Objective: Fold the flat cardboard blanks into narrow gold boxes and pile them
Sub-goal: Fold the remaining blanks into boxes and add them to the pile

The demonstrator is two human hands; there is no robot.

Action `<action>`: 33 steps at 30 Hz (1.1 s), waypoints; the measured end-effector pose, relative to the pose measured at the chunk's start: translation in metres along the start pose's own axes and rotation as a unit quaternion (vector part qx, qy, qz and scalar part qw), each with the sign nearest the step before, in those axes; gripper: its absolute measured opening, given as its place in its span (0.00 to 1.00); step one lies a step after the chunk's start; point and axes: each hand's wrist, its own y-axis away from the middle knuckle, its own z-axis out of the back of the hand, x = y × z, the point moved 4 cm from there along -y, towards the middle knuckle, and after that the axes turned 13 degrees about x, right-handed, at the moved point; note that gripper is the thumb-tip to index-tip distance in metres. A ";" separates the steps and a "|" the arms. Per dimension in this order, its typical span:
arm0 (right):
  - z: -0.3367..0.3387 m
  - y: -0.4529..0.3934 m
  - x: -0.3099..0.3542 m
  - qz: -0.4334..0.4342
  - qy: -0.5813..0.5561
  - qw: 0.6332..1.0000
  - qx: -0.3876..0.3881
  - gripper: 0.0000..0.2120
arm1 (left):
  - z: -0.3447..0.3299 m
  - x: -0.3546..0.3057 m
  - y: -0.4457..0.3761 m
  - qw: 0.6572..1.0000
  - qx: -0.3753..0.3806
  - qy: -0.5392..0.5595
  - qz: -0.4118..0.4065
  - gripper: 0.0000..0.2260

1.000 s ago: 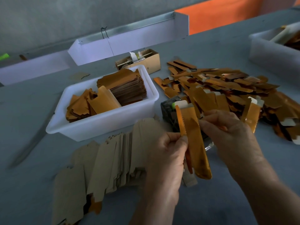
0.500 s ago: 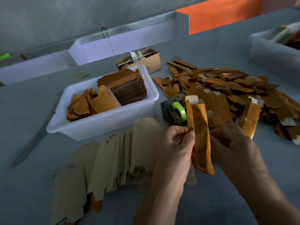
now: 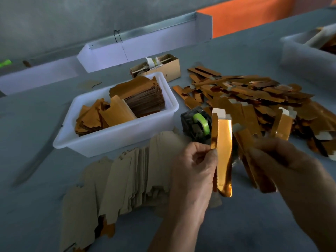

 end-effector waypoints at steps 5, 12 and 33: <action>-0.011 0.007 0.029 0.083 -0.016 0.987 0.140 0.12 | 0.000 -0.007 0.008 0.999 0.029 0.033 0.012 0.04; -0.017 0.004 0.044 0.150 0.099 0.974 0.139 0.12 | 0.001 -0.015 0.012 0.998 0.038 0.053 0.008 0.03; -0.021 0.001 0.041 0.091 0.239 0.964 0.079 0.12 | 0.003 -0.013 0.018 0.997 0.067 0.027 0.020 0.07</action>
